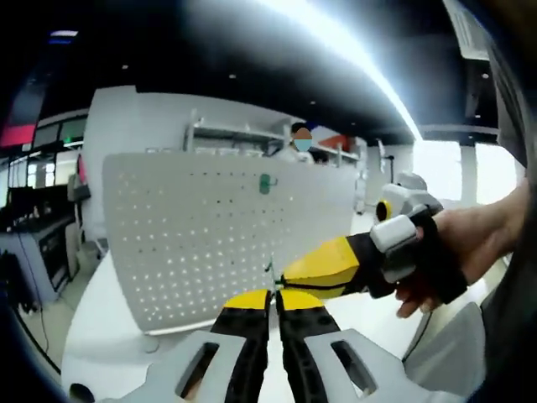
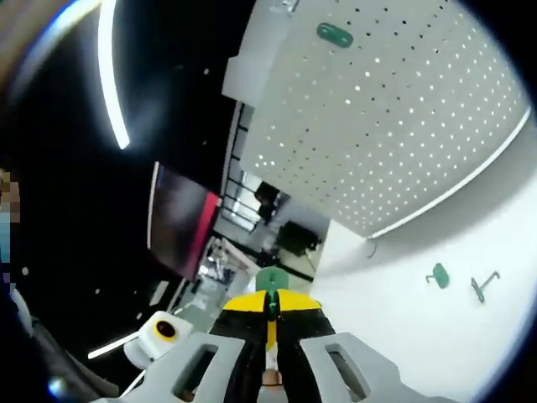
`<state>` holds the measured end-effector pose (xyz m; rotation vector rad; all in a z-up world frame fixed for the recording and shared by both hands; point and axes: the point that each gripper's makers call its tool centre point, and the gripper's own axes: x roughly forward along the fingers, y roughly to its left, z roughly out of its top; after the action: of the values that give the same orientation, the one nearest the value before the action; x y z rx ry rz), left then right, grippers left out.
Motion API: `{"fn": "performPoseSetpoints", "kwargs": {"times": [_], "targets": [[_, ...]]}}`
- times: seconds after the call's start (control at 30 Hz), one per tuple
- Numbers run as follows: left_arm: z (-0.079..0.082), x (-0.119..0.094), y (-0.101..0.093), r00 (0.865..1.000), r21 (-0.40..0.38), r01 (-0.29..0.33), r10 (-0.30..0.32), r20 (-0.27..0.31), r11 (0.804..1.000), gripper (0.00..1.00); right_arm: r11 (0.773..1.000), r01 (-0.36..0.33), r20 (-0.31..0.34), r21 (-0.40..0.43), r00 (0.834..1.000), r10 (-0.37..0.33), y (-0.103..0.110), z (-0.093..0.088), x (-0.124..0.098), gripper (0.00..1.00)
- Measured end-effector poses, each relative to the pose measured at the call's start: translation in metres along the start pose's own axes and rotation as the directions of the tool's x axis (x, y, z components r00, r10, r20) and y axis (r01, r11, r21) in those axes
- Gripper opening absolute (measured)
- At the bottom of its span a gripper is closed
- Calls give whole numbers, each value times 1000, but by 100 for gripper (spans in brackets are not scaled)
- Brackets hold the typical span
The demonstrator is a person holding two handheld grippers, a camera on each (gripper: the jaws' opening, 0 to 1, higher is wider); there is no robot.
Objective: Insert the hook assembly into the mounting plate slot until the hook locks in place.
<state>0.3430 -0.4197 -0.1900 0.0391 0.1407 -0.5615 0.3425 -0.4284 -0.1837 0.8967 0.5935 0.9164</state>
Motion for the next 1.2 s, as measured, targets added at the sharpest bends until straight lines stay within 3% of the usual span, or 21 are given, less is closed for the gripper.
{"fn": "performPoseSetpoints", "kwargs": {"times": [0.2,0.47,0.73,0.9,1.0,1.1,1.2], "targets": [[-6,0,-3,999,-41,28,-30,-45,999,12,993,27,-7,-111,1000,-28,-2,1,-2,0],[-10,0,-6,995,-75,64,-69,-67,995,36,945,52,-47,-322,996,-71,-2,1,-3,0],[-15,-2,-14,990,-112,104,-113,-85,988,56,862,48,-80,-504,992,-103,1,0,-4,0],[-15,-3,-20,988,-135,121,-132,-80,983,70,769,38,-96,-638,987,-129,1,0,-3,0],[-13,-4,-24,987,-141,127,-139,-81,982,77,739,40,-94,-672,986,-139,1,1,-3,0],[-6,-5,-26,989,-77,114,-121,-80,990,88,714,43,-87,-699,986,-145,1,2,-3,0],[3,-6,-30,989,-108,135,-141,-47,985,91,693,46,-83,-720,985,-152,1,4,-3,0]]}}
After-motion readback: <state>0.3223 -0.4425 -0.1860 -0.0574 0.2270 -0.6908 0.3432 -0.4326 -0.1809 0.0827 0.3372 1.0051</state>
